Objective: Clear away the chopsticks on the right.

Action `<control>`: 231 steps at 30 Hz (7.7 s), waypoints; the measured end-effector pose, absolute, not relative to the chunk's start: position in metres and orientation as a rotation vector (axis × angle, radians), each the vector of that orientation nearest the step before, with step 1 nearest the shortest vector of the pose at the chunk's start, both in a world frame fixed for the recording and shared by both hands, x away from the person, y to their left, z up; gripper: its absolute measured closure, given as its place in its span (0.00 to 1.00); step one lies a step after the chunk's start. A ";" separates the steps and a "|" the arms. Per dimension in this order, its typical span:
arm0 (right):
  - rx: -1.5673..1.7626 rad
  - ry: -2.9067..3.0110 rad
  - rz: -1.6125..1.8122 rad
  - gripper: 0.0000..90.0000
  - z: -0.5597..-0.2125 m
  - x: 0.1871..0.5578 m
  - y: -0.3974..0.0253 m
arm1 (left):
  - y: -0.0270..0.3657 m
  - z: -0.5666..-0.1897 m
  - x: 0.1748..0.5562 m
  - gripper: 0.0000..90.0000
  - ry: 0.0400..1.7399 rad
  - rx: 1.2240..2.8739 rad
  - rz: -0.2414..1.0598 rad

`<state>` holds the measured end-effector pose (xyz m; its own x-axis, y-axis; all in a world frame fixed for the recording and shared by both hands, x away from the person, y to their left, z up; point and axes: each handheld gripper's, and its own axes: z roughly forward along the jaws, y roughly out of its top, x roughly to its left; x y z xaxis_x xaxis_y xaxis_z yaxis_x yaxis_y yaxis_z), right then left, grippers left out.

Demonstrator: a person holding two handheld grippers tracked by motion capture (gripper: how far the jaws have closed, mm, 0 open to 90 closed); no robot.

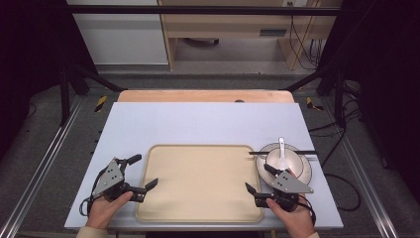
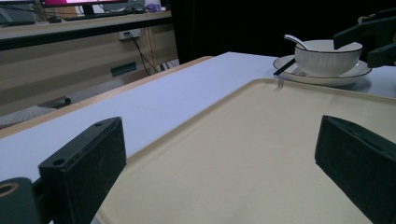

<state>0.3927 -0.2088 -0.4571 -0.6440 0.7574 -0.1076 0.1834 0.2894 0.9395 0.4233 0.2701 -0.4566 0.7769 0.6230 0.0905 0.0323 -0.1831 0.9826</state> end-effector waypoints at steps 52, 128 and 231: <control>1.311 2.154 0.738 1.00 -0.435 0.530 -0.367 | 0.272 -0.461 0.424 0.07 0.604 1.727 0.588; 1.210 2.200 0.926 0.95 -0.427 0.468 -0.369 | 0.269 -0.463 0.425 0.09 0.604 1.760 0.587; 1.205 2.293 0.880 0.83 -0.445 0.459 -0.355 | 0.270 -0.461 0.424 0.10 0.599 1.740 0.605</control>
